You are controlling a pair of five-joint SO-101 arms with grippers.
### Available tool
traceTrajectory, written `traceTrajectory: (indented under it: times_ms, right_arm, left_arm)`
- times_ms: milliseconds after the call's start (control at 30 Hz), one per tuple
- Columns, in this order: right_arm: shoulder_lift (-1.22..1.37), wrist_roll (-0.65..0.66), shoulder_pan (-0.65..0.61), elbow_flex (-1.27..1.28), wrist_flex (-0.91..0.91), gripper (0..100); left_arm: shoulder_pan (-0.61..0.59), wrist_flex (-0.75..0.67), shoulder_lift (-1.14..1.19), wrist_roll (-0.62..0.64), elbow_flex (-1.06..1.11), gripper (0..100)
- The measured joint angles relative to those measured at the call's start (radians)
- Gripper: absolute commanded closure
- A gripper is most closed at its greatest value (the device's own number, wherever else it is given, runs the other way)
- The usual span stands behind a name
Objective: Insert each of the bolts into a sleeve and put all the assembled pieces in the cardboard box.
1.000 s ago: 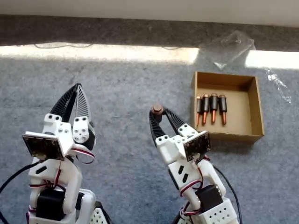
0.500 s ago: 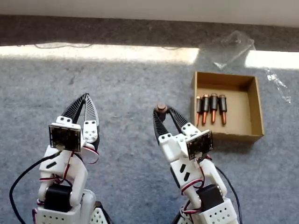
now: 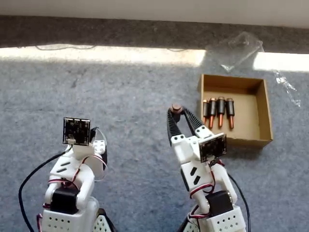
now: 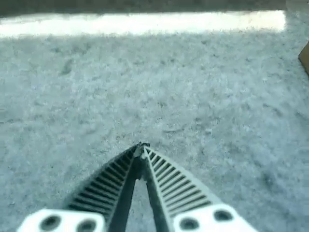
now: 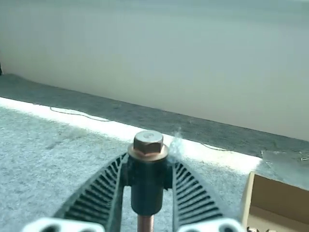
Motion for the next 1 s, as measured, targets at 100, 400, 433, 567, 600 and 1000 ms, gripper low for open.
traceTrajectory:
  times_ms: [100, 400, 433, 567, 600, 1000]
  right_arm:
    - [0.000, 0.000, 0.028, 0.000, 0.026, 99.4]
    - [0.000, 0.000, 0.138, -0.101, 0.279, 99.4]
    - [0.000, 0.000, 0.153, -0.123, 0.296, 99.4]
    - [0.000, 0.000, 0.212, -0.209, 0.362, 99.4]
    - [0.000, 0.000, 0.226, -0.230, 0.379, 99.4]
    - [0.417, 0.000, 0.433, -0.628, 0.445, 99.4]
  left_arm:
    - [0.000, 0.009, 0.002, 0.012, 0.054, 99]
    - [0.000, 0.011, 0.002, 0.015, 0.080, 99]
    - [0.000, 0.011, 0.002, 0.015, 0.089, 99]
    - [0.000, 0.011, 0.002, 0.015, 0.100, 99]
    - [0.000, 0.011, 0.002, 0.015, 0.100, 99]
    - [0.000, 0.011, 0.002, 0.015, 0.132, 99]
